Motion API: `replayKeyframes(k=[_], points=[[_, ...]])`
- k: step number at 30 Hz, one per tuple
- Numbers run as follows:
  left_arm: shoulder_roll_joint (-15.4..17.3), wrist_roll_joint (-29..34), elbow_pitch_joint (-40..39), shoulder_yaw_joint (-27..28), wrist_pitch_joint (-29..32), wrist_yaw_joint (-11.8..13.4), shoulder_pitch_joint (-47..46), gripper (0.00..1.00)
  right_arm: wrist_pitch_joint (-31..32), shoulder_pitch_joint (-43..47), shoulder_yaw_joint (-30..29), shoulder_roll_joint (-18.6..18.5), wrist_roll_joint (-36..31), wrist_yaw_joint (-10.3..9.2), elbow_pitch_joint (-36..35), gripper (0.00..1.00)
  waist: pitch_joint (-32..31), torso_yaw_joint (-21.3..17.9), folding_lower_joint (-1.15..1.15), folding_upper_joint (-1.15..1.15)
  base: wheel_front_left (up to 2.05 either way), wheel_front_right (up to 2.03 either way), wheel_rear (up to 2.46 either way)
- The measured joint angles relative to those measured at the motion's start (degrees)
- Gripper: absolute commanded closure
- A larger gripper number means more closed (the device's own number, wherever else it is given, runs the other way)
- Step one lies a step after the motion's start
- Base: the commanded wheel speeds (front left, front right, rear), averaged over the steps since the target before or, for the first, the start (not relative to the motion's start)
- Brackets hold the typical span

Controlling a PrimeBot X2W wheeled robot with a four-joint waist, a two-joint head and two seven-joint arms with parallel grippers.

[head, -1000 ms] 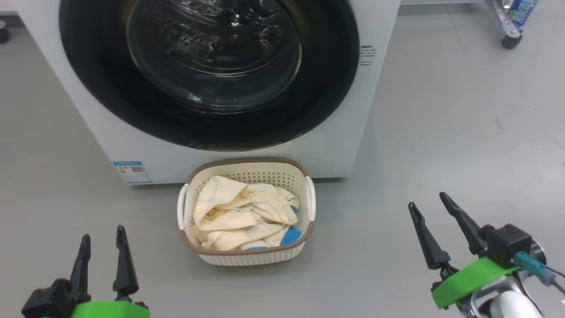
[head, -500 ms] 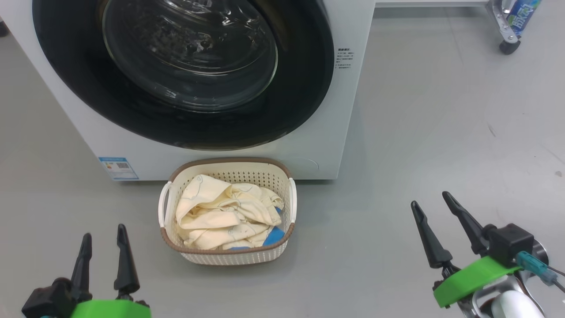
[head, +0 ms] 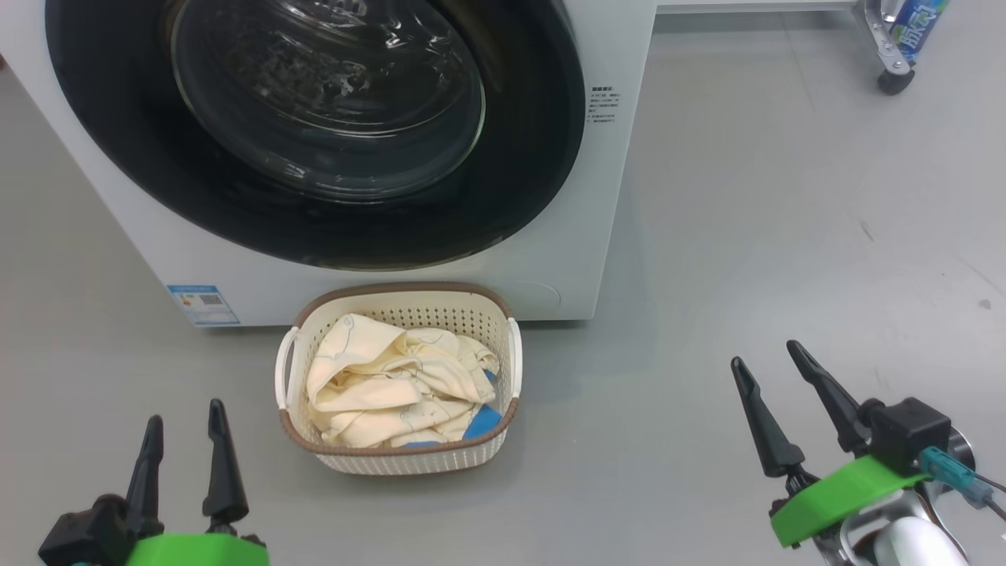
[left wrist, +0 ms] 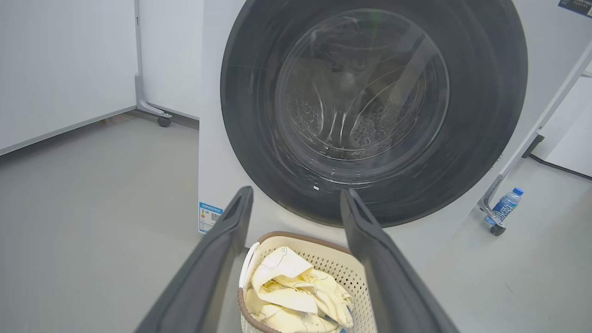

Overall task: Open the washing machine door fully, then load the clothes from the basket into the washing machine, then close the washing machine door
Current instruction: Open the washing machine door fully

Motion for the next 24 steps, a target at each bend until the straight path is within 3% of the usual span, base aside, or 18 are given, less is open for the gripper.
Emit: replayKeyframes(k=[7,8,9,10,11,18,24], points=[[0.0,0.0,0.0,0.0,0.0,0.0,0.0,0.00,0.0,0.0,0.0,0.2,0.1,0.00,-0.1,0.00,0.3,-0.7,0.00,0.00,0.00,0.00,0.00],[0.0,0.0,0.0,0.0,0.0,0.0,0.0,0.00,0.0,0.0,0.0,0.2,0.1,0.00,-0.1,0.28,0.4,-0.7,0.00,0.00,0.00,0.00,0.00],[0.0,0.0,0.0,0.0,0.0,0.0,0.0,0.00,0.0,0.0,0.0,0.2,0.1,0.00,-0.1,0.65,0.4,-0.8,0.00,0.00,0.00,0.00,0.00],[0.0,0.0,0.0,0.0,0.0,0.0,0.0,0.00,0.0,0.0,0.0,0.2,0.3,0.00,-0.1,0.91,0.5,-0.9,0.00,0.00,0.00,0.00,0.00],[0.0,0.0,0.0,0.0,0.0,0.0,0.0,0.00,0.0,0.0,0.0,0.2,0.6,0.00,-0.1,1.00,0.5,-1.0,0.00,0.00,0.00,0.00,0.00],[0.0,0.0,0.0,0.1,0.0,0.0,0.0,0.00,0.0,0.0,-0.5,0.9,2.7,0.00,0.1,1.00,0.8,-1.6,0.00,0.00,0.00,0.00,0.00],[0.0,0.0,-0.2,0.2,0.0,0.0,0.0,0.00,0.0,-0.8,-5.5,3.3,15.1,0.00,0.3,1.00,1.9,-2.5,0.00,0.00,0.00,0.00,0.00]])
